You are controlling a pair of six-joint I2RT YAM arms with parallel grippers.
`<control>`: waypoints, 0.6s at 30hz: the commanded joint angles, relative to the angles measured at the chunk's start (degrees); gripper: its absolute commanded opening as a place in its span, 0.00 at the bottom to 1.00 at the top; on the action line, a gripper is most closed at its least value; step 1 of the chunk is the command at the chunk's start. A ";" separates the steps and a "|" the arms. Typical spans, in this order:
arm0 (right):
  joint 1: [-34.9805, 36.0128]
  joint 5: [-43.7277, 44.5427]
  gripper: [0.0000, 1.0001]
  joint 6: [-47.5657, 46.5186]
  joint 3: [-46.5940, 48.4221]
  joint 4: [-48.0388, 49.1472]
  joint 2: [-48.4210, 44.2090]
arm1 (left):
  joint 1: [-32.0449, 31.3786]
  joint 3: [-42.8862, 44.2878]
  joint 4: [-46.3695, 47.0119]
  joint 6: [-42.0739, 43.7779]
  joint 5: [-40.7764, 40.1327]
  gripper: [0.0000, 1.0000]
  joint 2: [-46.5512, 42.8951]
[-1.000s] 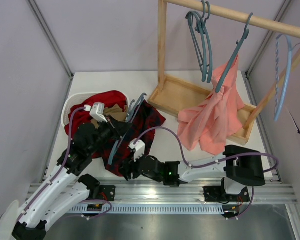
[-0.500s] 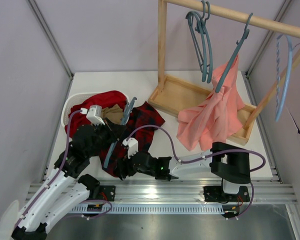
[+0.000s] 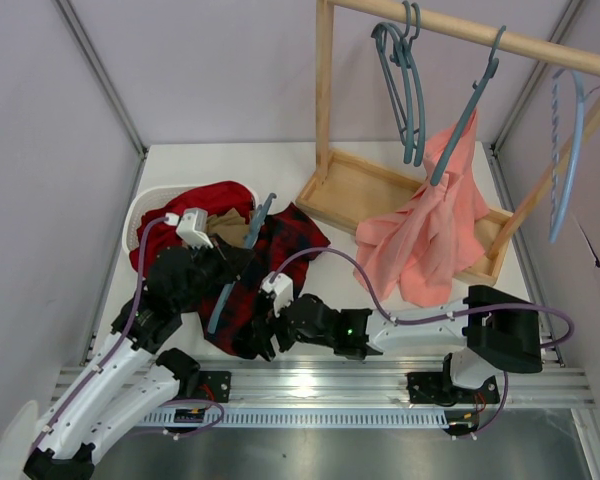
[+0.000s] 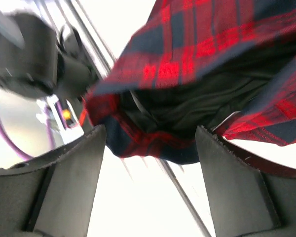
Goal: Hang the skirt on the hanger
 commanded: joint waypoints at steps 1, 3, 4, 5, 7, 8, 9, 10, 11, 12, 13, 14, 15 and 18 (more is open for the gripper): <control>0.53 -6.46 0.78 -7.76 -1.55 2.33 1.25 | 0.70 0.78 3.25 1.91 0.64 0.07 0.15; 0.89 -7.18 0.76 -9.00 -2.08 4.88 2.65 | 0.79 0.96 2.99 2.00 0.64 0.07 0.24; 0.97 -7.18 0.74 -9.87 -2.08 5.50 3.27 | 0.70 0.79 2.99 2.00 0.64 0.07 0.15; 0.97 -6.31 0.73 -10.14 -1.82 6.03 3.97 | 0.70 0.78 2.99 2.00 0.64 0.07 0.15; 0.97 -5.86 0.72 -10.76 -0.51 5.94 5.63 | 0.70 0.79 2.99 2.00 0.64 0.08 0.15; 1.06 -5.77 0.72 -11.28 -0.07 6.03 5.99 | 0.79 0.78 2.90 2.00 0.64 0.07 0.15; 1.15 -6.03 0.72 -11.46 0.03 6.55 6.17 | 0.79 0.78 2.90 2.00 0.64 0.08 0.24; 1.15 -6.29 0.71 -11.46 0.03 7.17 6.26 | 0.70 0.78 2.90 2.26 0.64 0.08 0.24; 1.24 -6.65 0.71 -11.55 0.03 8.48 6.26 | 0.79 0.78 2.82 2.35 0.64 0.08 0.24; 1.50 -6.65 0.71 -11.55 -0.06 9.10 6.26 | 0.79 0.70 2.90 2.35 0.64 0.08 0.24; 1.50 -6.39 0.71 -11.55 0.11 9.63 6.69 | 0.79 0.70 2.82 2.44 0.56 0.08 0.24; 1.59 -6.04 0.70 -11.46 0.29 10.33 6.96 | 0.79 0.52 2.99 2.44 0.55 0.08 0.15; 1.59 -5.69 0.68 -11.38 0.55 10.60 7.40 | 0.79 0.52 2.99 2.44 0.55 0.08 0.15; 1.59 -4.46 0.56 -10.76 1.52 12.09 9.68 | 0.79 0.61 3.17 2.53 0.64 0.08 0.15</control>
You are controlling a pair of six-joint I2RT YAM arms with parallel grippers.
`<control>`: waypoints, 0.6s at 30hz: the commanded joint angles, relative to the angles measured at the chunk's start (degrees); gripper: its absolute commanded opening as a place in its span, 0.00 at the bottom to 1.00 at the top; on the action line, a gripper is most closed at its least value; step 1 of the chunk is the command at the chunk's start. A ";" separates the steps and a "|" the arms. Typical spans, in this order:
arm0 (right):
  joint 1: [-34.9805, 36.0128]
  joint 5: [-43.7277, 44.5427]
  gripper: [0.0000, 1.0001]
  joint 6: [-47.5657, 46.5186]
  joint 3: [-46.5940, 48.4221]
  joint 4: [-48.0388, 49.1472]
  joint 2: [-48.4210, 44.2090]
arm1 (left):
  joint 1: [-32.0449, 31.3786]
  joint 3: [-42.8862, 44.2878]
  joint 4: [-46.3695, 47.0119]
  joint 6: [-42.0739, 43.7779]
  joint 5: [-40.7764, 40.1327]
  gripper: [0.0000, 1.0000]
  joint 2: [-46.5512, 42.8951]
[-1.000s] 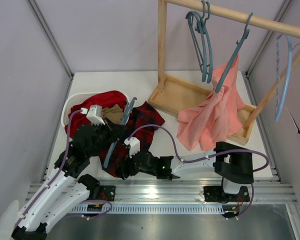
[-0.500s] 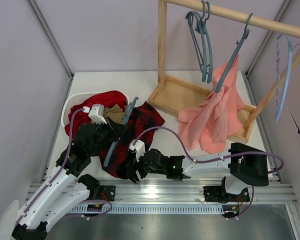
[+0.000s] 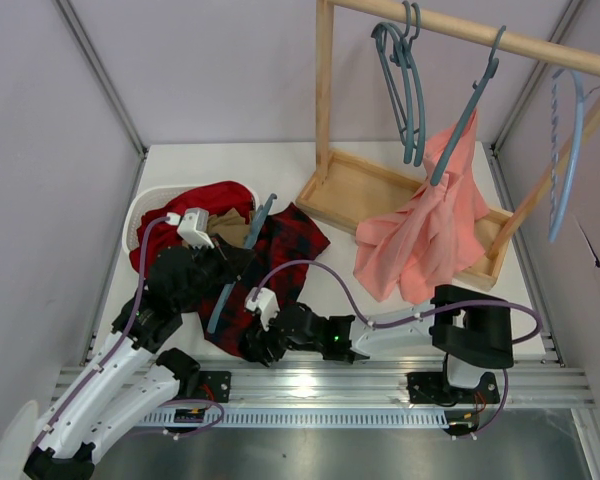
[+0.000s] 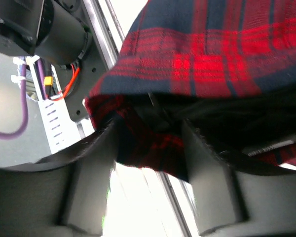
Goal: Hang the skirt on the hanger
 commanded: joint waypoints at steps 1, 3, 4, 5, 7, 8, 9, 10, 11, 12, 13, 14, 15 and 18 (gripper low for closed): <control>0.37 1.23 0.52 -0.40 2.42 5.10 2.52 | 0.75 0.43 3.10 1.67 0.27 0.08 -0.26; 0.37 0.88 0.43 -0.49 3.03 5.98 3.92 | 0.83 0.61 3.01 1.76 0.18 0.08 -0.44; 0.37 0.79 0.38 -0.58 3.29 5.98 4.28 | 0.83 0.70 2.93 1.76 0.10 0.08 -0.44; 0.45 0.97 0.32 -0.58 3.64 5.72 4.63 | 0.83 0.61 2.93 1.76 0.09 0.08 -0.70; 0.37 1.93 0.11 -1.18 4.52 4.76 5.16 | 0.92 0.61 2.93 1.68 0.09 0.08 -0.88; 0.54 2.98 0.05 -1.45 4.96 2.58 4.90 | 1.01 0.61 2.93 1.59 0.18 0.08 -0.88; 0.54 4.29 0.00 -1.63 6.10 0.90 3.94 | 1.01 0.35 3.10 1.59 0.36 0.07 -1.05; 0.63 6.92 0.00 -1.89 7.07 -3.99 3.14 | 1.01 0.26 3.28 1.41 0.36 0.07 -0.97; 0.72 8.34 0.00 -1.89 8.03 -6.39 2.18 | 1.10 0.17 3.45 1.24 0.36 0.08 -0.97; 0.89 9.31 0.00 -2.16 9.52 -8.32 -0.01 | 1.10 0.17 3.63 1.15 0.36 0.08 -0.97; 1.07 10.19 0.00 -2.16 9.97 -11.30 -1.07 | 1.01 -0.09 4.24 0.80 0.36 0.08 -1.05; 1.16 11.76 0.00 -1.90 10.50 -12.64 -2.13 | 1.10 -0.53 4.77 0.53 2.10 0.08 -1.06; 1.16 12.47 0.00 -1.55 10.85 -13.78 -3.79 | 1.10 -0.71 5.12 0.27 2.38 0.08 -1.06; 1.24 13.10 0.00 -0.49 12.52 -17.13 -5.47 | 1.01 -1.50 6.53 -1.31 2.21 0.08 -1.32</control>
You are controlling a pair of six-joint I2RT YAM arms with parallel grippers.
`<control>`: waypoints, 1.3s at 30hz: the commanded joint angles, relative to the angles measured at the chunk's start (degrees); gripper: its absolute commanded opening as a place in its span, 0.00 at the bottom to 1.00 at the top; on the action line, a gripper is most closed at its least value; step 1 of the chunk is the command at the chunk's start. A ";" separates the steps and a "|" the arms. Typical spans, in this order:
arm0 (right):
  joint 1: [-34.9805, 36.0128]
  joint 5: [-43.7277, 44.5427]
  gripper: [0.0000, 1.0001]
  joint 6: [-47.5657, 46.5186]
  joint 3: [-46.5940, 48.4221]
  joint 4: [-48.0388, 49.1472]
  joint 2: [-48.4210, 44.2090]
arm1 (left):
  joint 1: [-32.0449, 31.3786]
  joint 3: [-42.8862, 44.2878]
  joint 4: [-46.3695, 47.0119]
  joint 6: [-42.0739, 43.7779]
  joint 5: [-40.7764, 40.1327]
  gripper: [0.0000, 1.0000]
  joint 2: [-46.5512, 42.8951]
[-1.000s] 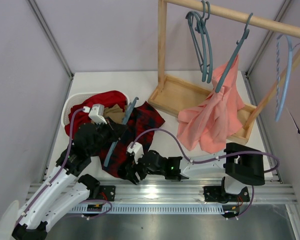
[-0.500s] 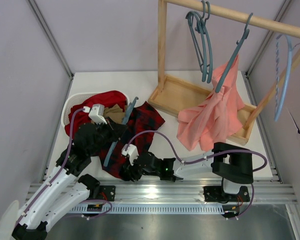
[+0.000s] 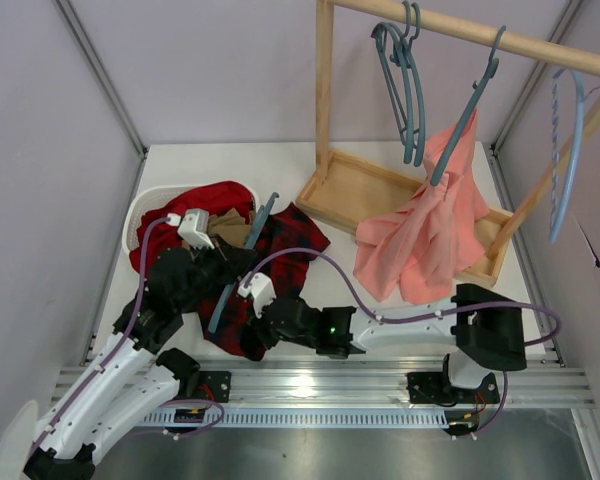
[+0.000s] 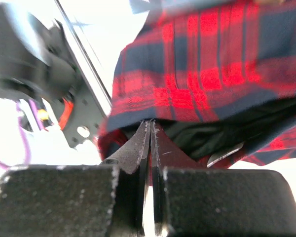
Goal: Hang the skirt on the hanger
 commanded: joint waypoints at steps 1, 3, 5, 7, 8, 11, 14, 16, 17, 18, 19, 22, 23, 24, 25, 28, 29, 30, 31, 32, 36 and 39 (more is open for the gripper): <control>0.52 3.46 0.00 0.58 3.67 -4.72 -4.75 | 0.68 -0.80 5.54 -2.29 0.89 0.08 -1.03; 0.96 3.11 0.00 1.20 3.50 -4.46 -5.63 | 0.68 -1.07 5.72 -4.40 0.63 0.07 -0.95; 1.31 3.19 0.00 1.81 3.50 -4.72 -6.69 | 0.77 -1.24 6.42 -6.34 0.98 0.08 -0.69; 2.01 3.54 0.00 2.08 3.85 -6.29 -7.31 | 0.77 -2.03 8.44 -9.50 2.12 0.07 -0.68; 2.19 4.07 0.00 2.51 5.33 -7.61 -7.40 | 0.77 -2.21 9.06 -10.47 2.47 0.07 -0.86; 2.54 7.14 0.00 3.57 10.50 -16.39 -6.70 | 0.68 -2.39 9.86 -11.09 2.91 0.07 -1.56; 2.72 8.82 0.00 2.09 13.25 -22.81 -6.17 | 0.68 -1.95 8.63 -10.13 2.74 0.07 -2.18; 2.72 8.56 0.00 0.68 15.18 -26.23 -5.99 | 0.77 -2.12 8.19 -9.77 3.09 0.07 -2.70; 2.63 8.29 0.00 0.50 16.06 -27.73 -5.90 | 0.68 -2.29 8.19 -9.69 3.09 0.07 -2.97; 2.55 7.59 0.00 0.32 18.50 -30.27 -5.47 | 0.77 -2.38 8.01 -9.69 3.09 0.07 -3.32; 2.37 6.37 0.00 -0.72 19.74 -31.16 -5.20 | 0.77 -2.91 8.01 -9.69 3.09 0.07 -3.32; 2.37 2.32 0.00 -3.79 24.14 -33.37 -3.10 | 0.77 -3.70 8.19 -9.95 3.00 0.07 -4.11; 2.46 1.27 0.00 -4.94 25.11 -33.89 -2.39 | 0.68 -4.22 8.27 -10.12 3.00 0.07 -4.29; 2.46 1.26 0.00 -6.17 26.08 -34.51 -1.69 | 0.77 -4.58 8.19 -10.30 2.83 0.07 -4.55; 2.46 1.43 0.00 -7.31 28.00 -36.08 0.40 | 0.77 -4.76 8.01 -10.48 2.74 0.07 -4.90; 2.55 2.32 0.00 -11.01 29.68 -37.06 3.66 | 0.77 -5.46 6.96 -10.22 1.86 0.07 -5.86; 2.63 2.05 0.00 -12.41 29.78 -36.71 4.29 | 0.68 -5.55 6.61 -10.13 0.99 0.07 -6.04; 2.63 0.66 0.00 -13.21 29.78 -36.36 4.81 | 0.68 -5.64 5.99 -9.78 0.63 0.07 -6.13; 2.72 0.12 0.00 -13.82 30.04 -35.84 5.17 | 0.68 -5.72 5.64 -9.69 0.28 0.07 -6.22; 2.72 0.03 0.00 -14.27 30.30 -35.22 5.61 | 0.77 -5.81 5.46 -9.69 0.10 0.07 -6.48; 2.20 -2.78 0.00 -12.88 28.47 -28.57 5.00 | 0.77 -6.16 5.37 -10.47 0.01 0.07 -6.84; 1.23 -5.15 0.00 -10.06 26.88 -25.65 4.21 | 0.77 -6.25 5.29 -11.35 -0.16 0.07 -7.54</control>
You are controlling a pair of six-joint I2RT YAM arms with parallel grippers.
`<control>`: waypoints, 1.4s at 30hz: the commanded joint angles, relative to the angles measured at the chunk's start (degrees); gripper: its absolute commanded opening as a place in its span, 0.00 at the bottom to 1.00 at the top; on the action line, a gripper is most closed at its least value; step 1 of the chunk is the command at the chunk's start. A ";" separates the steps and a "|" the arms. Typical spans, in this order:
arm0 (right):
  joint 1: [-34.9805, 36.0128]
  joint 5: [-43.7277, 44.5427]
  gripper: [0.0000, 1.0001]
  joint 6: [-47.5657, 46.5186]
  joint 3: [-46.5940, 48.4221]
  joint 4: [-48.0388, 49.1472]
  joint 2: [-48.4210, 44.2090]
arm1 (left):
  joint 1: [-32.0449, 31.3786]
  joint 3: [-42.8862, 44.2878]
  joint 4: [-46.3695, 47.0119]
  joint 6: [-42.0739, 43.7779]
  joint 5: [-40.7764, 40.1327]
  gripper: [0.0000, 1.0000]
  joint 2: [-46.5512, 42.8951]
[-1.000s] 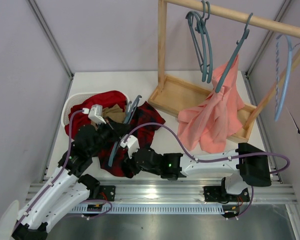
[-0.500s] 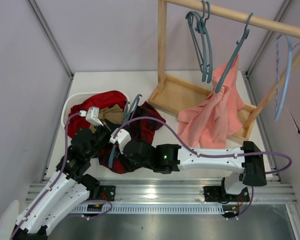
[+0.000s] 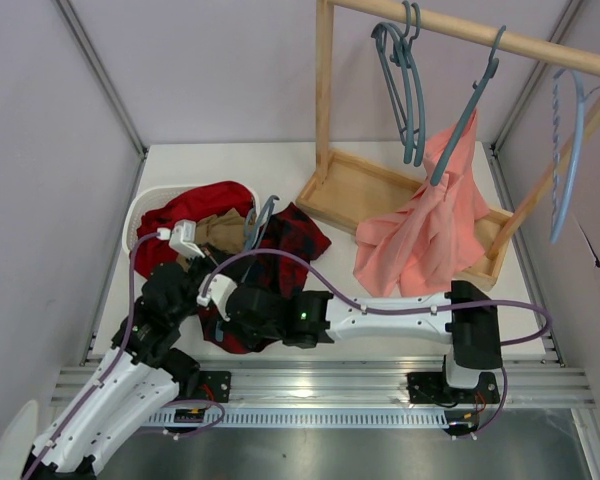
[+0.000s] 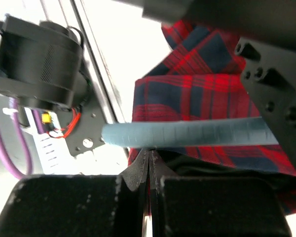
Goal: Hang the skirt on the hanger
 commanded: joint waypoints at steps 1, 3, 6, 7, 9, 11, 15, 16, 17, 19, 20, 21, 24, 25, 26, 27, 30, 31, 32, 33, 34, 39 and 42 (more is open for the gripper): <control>-1.13 -3.86 0.00 3.75 -0.40 6.30 -1.76 | 0.35 -0.63 1.85 -2.22 -2.25 0.07 -1.40; -1.31 -3.35 0.00 6.40 -0.49 6.91 -2.46 | 0.35 -1.77 2.82 -4.06 -2.53 0.07 -2.28; -1.31 -3.34 0.00 9.75 -2.23 8.74 -3.86 | 0.35 -3.45 4.48 -6.26 -2.45 0.07 -2.63; -0.96 -2.99 0.01 9.32 -3.12 9.37 -4.05 | 0.27 -3.62 4.75 -6.61 -2.27 0.07 -2.46; -0.96 -1.06 0.03 9.22 -4.35 9.38 -4.40 | 0.35 -3.89 4.93 -6.35 -2.18 0.07 -2.02; -1.05 0.51 0.08 8.35 -5.41 7.97 -4.49 | 0.35 -3.02 4.06 -5.13 -2.44 0.07 -1.75; -1.49 2.55 0.16 7.03 -10.50 9.37 -6.77 | 0.35 -1.52 2.56 -2.84 -3.24 0.07 -1.75; -1.75 2.20 0.22 7.03 -12.86 10.07 -8.16 | 0.35 -1.17 2.38 -2.49 -3.32 0.07 -1.75; -2.01 1.59 0.27 7.11 -14.01 11.03 -8.87 | 0.27 -1.17 2.03 -1.88 -3.67 0.07 -1.75; -2.45 -1.13 0.46 7.38 -15.86 13.50 -10.37 | 0.35 -0.12 1.85 -1.52 -3.85 0.07 -1.66; -2.54 -1.75 0.49 7.55 -16.83 14.20 -10.72 | 0.35 -0.63 1.68 -1.26 -3.85 0.07 -1.49; -2.72 -2.11 0.51 8.25 -17.10 14.38 -10.99 | 0.35 -0.55 1.68 -1.08 -3.85 0.07 -1.31; -2.81 -2.20 0.53 8.52 -17.71 13.77 -11.69 | 0.35 -0.29 1.33 -0.73 -3.85 0.07 -1.05; -2.89 -1.76 0.54 8.61 -18.06 13.94 -11.96 | 0.35 -0.29 1.24 -0.64 -3.85 0.07 -0.87; -2.89 -1.59 0.54 8.78 -18.59 14.29 -12.57 | 0.35 -0.29 1.33 -0.55 -3.85 0.07 -0.78; -2.98 -1.67 0.54 9.39 -19.55 14.38 -12.92 | 0.35 -0.46 1.24 -0.47 -3.85 0.07 -0.87; -3.25 -3.16 0.54 10.28 -22.71 16.39 -14.59 | 0.27 -0.11 0.89 -0.03 -3.94 0.07 -0.70; -3.16 -4.12 0.53 10.11 -24.03 17.80 -15.03 | 0.35 0.06 0.89 -0.02 -4.03 0.07 -0.78; -2.81 -5.44 0.53 9.84 -25.52 22.25 -15.29 | 0.27 0.07 0.80 0.06 -4.20 0.07 -0.78; -2.55 -5.80 0.53 9.41 -26.93 23.95 -15.56 | 0.35 -0.02 0.80 0.24 -4.12 0.07 -0.87; -2.19 -5.46 0.53 8.88 -29.03 25.36 -15.47 | 0.35 -0.02 0.80 0.24 -4.20 0.07 -0.78; -1.40 -2.91 0.54 7.21 -31.69 31.86 -13.72 | 0.27 0.59 0.19 0.41 -4.38 0.07 -0.70; -1.40 -3.69 0.57 6.77 -33.71 35.29 -13.36 | 0.35 0.77 -0.34 0.68 -4.73 0.07 -0.96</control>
